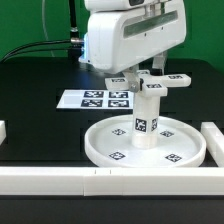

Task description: Assemble round table

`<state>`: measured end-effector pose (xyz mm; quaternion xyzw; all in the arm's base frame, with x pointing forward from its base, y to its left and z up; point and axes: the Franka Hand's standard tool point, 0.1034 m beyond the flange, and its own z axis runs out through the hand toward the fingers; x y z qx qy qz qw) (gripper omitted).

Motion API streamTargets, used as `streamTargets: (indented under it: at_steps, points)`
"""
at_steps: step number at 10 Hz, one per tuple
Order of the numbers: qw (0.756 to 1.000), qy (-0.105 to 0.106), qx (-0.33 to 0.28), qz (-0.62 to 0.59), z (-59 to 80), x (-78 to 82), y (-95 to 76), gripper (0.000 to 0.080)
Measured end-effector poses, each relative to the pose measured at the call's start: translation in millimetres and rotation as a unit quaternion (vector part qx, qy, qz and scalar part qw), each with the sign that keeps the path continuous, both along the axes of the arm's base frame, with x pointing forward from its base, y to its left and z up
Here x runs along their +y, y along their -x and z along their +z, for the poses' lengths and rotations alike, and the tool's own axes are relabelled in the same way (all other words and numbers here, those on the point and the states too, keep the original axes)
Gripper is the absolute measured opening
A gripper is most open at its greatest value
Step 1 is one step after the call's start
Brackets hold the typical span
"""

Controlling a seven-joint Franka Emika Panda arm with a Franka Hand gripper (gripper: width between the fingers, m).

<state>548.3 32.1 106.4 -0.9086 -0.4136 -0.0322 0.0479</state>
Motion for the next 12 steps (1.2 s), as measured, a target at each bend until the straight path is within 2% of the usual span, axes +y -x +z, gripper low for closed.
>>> streamTargets:
  at_steps: [9,12]
  points:
    - [1.000,0.000,0.000,-0.012,0.0,-1.4,-0.9,0.0448]
    - [0.984,-0.009,0.016,-0.178,-0.6,-2.7,-1.3,0.0448]
